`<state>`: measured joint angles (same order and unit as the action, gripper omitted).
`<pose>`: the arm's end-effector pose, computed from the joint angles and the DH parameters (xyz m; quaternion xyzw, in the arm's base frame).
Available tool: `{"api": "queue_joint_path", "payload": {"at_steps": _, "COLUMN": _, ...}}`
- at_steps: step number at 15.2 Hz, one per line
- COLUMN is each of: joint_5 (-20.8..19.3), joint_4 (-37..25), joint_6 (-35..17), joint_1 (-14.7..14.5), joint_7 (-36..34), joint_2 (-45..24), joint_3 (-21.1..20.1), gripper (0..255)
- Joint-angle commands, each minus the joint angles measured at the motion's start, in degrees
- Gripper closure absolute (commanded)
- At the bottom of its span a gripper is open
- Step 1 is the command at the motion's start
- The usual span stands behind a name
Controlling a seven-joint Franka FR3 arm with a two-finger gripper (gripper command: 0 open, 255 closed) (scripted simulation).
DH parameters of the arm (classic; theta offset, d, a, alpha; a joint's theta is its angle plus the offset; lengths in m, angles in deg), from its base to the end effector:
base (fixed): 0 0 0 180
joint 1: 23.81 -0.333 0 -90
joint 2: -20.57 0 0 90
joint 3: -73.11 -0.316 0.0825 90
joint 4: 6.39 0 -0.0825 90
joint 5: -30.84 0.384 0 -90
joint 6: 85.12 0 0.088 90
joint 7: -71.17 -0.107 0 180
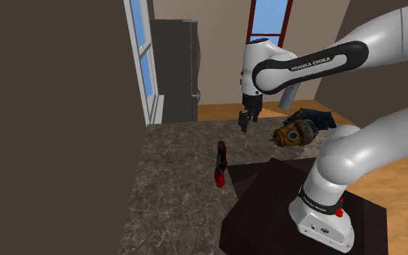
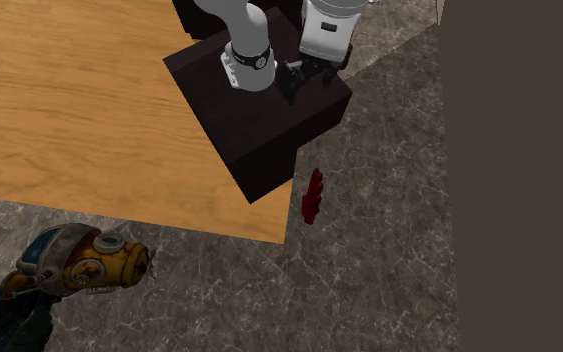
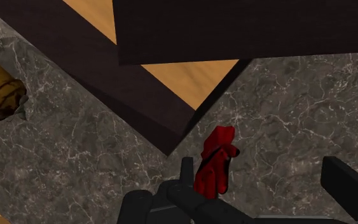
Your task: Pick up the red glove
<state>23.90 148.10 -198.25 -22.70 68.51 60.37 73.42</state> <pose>0.3294 -0.0158 0.4342 0.9984 -0.0104 -0.0129 0.0538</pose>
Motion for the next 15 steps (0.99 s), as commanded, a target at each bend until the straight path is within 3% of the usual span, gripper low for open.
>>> {"api": "queue_joint_path", "payload": {"at_steps": 1, "joint_5": -0.5, "joint_4": 2.1, "joint_6": -5.8, "joint_1": 0.0, "joint_7": -1.2, "joint_2": -3.1, "joint_3": -0.5, "gripper": 0}}
{"api": "queue_joint_path", "payload": {"at_steps": 10, "joint_5": -6.6, "joint_4": 5.9, "joint_6": -30.7, "joint_1": 2.9, "joint_7": -8.3, "joint_2": -22.7, "joint_3": -3.3, "gripper": 0}}
{"api": "queue_joint_path", "payload": {"at_steps": 13, "joint_5": -12.0, "joint_4": 4.8, "joint_6": -38.4, "joint_1": 5.2, "joint_7": -13.2, "joint_2": -31.1, "joint_3": -4.7, "gripper": 0}}
{"api": "queue_joint_path", "payload": {"at_steps": 15, "joint_5": -17.5, "joint_4": 3.4, "joint_6": -42.8, "joint_1": 6.9, "joint_7": -18.0, "joint_2": -37.0, "joint_3": -5.3, "gripper": 0}}
